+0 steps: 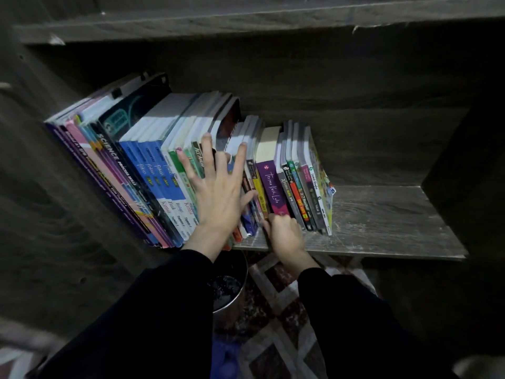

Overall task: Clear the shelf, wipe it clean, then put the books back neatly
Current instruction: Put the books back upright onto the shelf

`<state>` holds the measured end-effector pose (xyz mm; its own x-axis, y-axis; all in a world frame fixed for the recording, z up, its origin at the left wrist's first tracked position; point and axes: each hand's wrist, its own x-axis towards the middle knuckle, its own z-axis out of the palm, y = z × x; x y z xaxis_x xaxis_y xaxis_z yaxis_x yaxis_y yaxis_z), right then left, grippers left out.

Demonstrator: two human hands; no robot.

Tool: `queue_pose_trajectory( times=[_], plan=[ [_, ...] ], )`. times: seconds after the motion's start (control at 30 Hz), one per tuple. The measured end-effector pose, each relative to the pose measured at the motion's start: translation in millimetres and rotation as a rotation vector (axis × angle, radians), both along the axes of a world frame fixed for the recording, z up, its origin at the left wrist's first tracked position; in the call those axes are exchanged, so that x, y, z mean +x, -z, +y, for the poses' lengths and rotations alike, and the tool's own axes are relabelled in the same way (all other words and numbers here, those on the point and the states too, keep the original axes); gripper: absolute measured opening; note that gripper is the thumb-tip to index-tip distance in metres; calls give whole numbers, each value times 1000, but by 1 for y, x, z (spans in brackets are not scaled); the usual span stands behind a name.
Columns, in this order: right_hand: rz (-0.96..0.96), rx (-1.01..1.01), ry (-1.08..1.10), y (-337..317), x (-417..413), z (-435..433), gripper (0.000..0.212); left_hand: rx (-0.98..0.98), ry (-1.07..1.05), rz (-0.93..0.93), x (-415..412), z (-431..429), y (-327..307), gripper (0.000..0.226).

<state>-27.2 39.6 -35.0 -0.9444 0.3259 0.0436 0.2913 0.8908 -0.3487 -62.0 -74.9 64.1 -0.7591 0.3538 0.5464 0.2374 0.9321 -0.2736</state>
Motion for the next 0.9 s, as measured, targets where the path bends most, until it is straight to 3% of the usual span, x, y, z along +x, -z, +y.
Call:
queue_pose_trajectory(
  times=[0.1, 0.23, 0.3, 0.37, 0.43, 0.53, 0.67, 0.9],
  plan=[
    [66, 29, 10, -9, 7, -4, 38, 8, 2, -19, 2, 0, -1, 98],
    [718, 186, -133, -30, 25, -6, 15, 16, 20, -24, 3, -2, -1, 89],
    [881, 297, -143, -42, 26, 0, 16, 64, 64, -26, 5, -3, -2, 83],
    [808, 342, -72, -58, 22, 14, 43, 132, 112, -43, 11, -1, -5, 78],
    [569, 378, -3, -70, 19, 30, 63, 213, 149, -49, 19, 3, -11, 73],
    [315, 351, -50, -81, 18, 40, 60, 287, 190, -42, 32, 16, -19, 71],
    [324, 215, -6, -90, 25, 44, 50, 204, 173, -145, 36, 38, -16, 74],
    [397, 115, 67, -89, 40, 57, 52, 261, 289, -143, 36, 60, -2, 45]
  ],
)
